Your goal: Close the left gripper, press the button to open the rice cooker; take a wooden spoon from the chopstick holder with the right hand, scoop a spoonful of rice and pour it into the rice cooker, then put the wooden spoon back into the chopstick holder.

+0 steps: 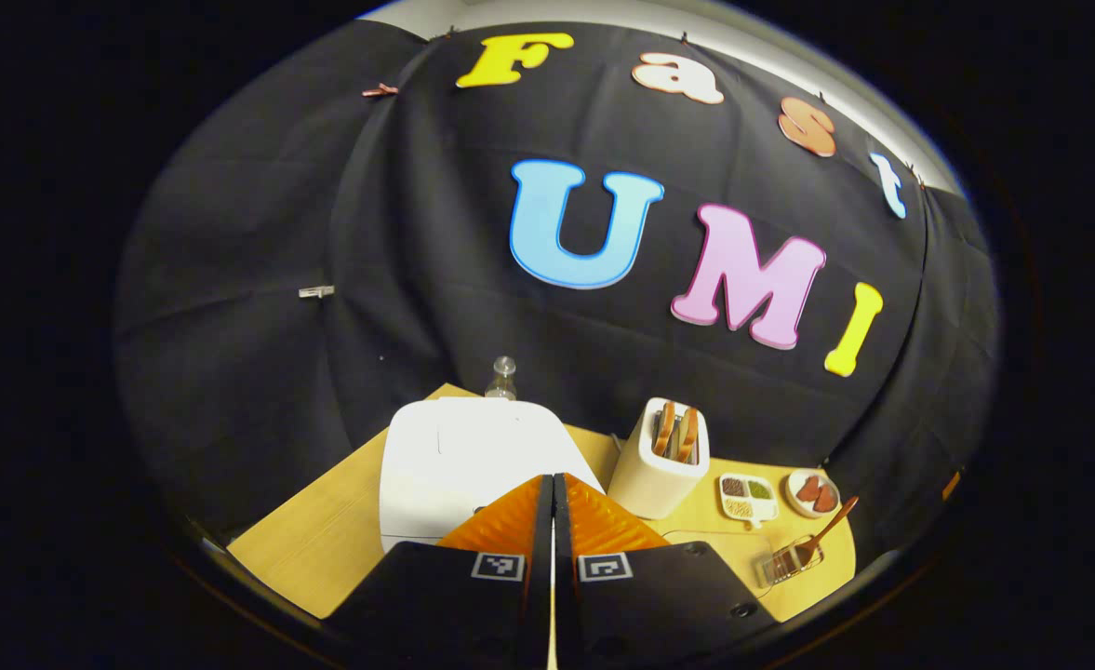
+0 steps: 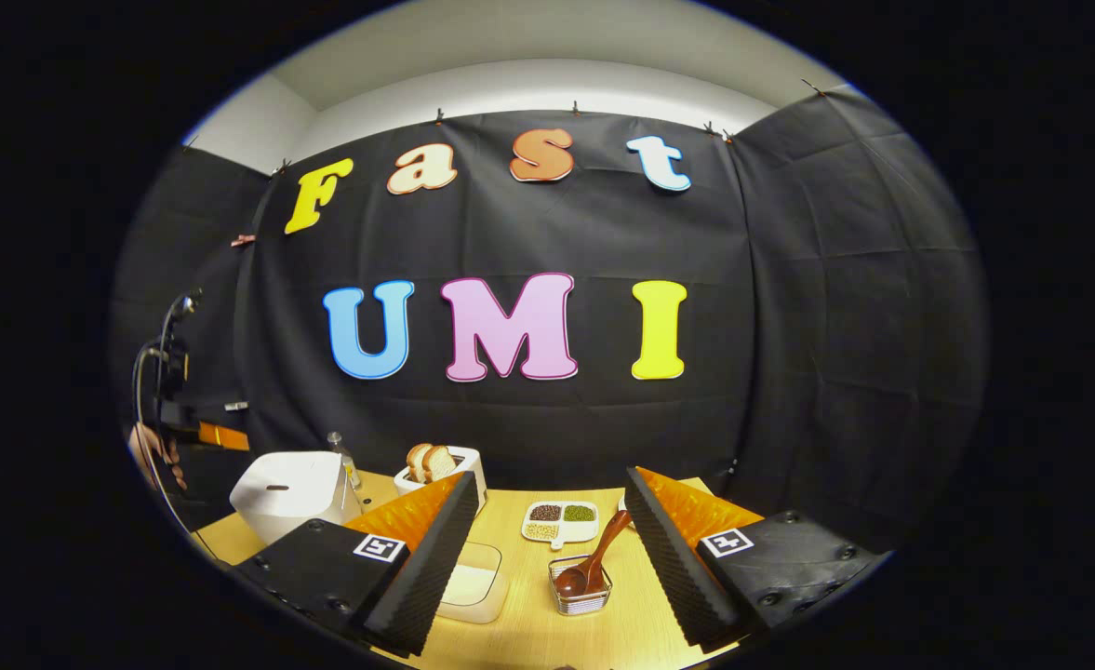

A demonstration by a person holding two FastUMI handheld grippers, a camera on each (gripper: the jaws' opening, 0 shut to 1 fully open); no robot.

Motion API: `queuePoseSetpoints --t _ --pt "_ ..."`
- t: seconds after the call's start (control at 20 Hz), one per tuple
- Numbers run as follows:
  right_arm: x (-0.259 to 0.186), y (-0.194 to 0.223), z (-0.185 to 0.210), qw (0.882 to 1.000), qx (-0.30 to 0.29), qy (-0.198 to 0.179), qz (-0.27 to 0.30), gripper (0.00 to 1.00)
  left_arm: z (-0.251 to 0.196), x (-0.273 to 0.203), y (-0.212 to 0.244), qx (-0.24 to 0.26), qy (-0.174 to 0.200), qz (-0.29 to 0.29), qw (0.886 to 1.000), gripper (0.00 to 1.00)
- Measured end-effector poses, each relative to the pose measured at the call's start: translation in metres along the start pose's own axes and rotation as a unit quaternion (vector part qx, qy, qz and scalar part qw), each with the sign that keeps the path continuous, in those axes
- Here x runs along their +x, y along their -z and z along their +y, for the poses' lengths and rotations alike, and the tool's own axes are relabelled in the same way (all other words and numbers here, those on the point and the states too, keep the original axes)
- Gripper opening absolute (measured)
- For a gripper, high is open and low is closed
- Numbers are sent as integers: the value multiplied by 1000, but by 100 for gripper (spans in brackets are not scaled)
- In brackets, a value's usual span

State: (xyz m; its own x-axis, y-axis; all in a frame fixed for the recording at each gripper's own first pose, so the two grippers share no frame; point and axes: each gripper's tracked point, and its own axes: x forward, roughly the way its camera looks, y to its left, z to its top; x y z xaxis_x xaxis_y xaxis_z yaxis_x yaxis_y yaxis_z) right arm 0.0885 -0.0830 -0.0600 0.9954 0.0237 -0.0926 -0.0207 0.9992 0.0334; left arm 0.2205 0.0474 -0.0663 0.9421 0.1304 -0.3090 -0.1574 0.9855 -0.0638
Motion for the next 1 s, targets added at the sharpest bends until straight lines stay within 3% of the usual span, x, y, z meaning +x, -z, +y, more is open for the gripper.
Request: queuePoseSetpoints --t 0.35,0.4,0.6,0.8,1.0 --pt "8 22 -17 1000 -5 -7 16 98 4 60 31 20 -13 51 998 7" --pt "8 26 -18 1000 -8 -8 21 98 5 65 36 17 -14 58 998 10" --pt "3 32 -16 999 -11 -23 22 98 18 75 61 16 -42 87 995 7" --pt "1 41 -27 999 -37 -26 22 98 26 78 69 3 -46 87 995 7" --pt "3 50 -35 999 -25 -23 35 98 26 80 77 52 -58 93 993 8"
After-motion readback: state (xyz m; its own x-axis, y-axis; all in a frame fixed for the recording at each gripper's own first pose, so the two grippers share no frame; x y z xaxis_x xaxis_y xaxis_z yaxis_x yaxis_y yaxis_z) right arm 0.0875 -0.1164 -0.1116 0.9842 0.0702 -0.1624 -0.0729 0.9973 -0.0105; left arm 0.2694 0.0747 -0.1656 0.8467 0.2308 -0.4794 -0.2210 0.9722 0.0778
